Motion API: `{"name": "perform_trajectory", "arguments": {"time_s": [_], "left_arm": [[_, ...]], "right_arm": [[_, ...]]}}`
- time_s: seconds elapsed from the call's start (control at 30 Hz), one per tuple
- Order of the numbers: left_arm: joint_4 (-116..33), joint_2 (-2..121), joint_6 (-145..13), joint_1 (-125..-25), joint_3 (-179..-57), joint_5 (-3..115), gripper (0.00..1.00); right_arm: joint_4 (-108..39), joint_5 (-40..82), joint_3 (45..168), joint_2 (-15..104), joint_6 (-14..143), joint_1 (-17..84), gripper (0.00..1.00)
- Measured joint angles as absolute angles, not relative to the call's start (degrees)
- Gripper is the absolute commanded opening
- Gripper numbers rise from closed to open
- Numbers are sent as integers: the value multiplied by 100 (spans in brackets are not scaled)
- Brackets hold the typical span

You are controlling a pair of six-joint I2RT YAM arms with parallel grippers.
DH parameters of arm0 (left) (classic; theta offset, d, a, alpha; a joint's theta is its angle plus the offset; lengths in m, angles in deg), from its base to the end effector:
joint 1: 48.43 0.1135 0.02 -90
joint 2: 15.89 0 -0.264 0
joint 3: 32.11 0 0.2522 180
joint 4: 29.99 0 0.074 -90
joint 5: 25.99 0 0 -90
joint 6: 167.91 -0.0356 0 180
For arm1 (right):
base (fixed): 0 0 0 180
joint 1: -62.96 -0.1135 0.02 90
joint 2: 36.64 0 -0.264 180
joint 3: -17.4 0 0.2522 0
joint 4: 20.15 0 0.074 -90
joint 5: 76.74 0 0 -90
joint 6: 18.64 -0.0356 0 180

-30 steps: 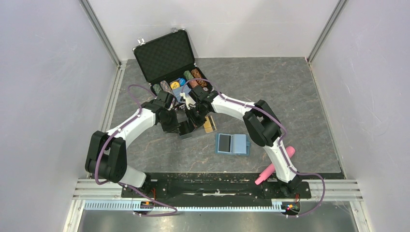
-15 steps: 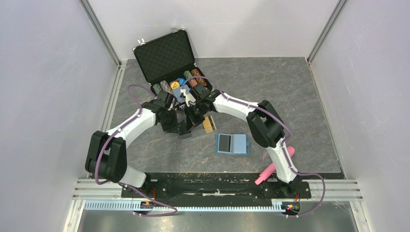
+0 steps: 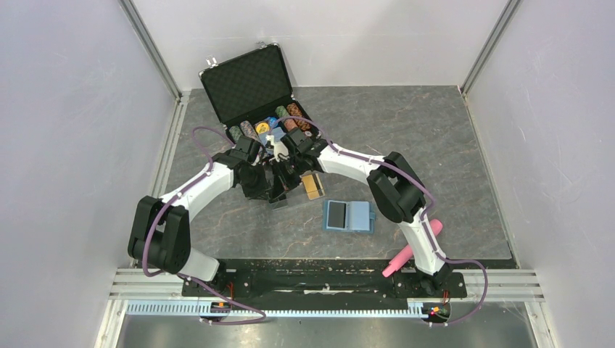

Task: Put the credit cards into the card holder
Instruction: Pick up the credit card from the storage box.

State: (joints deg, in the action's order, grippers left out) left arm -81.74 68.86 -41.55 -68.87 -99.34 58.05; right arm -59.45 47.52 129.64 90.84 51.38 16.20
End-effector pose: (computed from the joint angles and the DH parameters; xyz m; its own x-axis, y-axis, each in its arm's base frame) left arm 0.2565 -0.0995 0.1981 -0.9321 -0.2819 -0.2275 -0.2121 0.9338 -0.2881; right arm 0.3169 0.3663 0.1725 -0.8066 -0.4455 -0.3885 -0.5855 0.5113 0.6292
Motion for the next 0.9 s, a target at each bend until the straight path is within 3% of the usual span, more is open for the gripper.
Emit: {"name": "perform_trajectory", "arguments": {"time_s": [0.5, 0.53, 0.6, 0.67, 0.9], "left_arm": [[-8308, 6783, -4148, -7049, -9991, 6297, 4], [-8347, 6759, -4151, -7051, -9991, 6389, 8], [-8507, 6678, -4159, -7051, -9971, 6560, 39], [-8703, 6567, -4161, -7038, -9928, 6706, 58], [-9014, 5688, -4214, -7003, -9899, 6643, 75]], "right_arm": [[-6195, 4688, 12787, 8798, 5142, 1917, 0], [-6195, 4695, 12717, 8658, 5142, 1976, 0], [-6184, 4710, 12599, 8339, 5146, 2107, 0], [-6153, 4730, 12468, 7994, 5162, 2256, 0], [-5965, 4951, 11705, 6820, 5208, 2855, 0]]}}
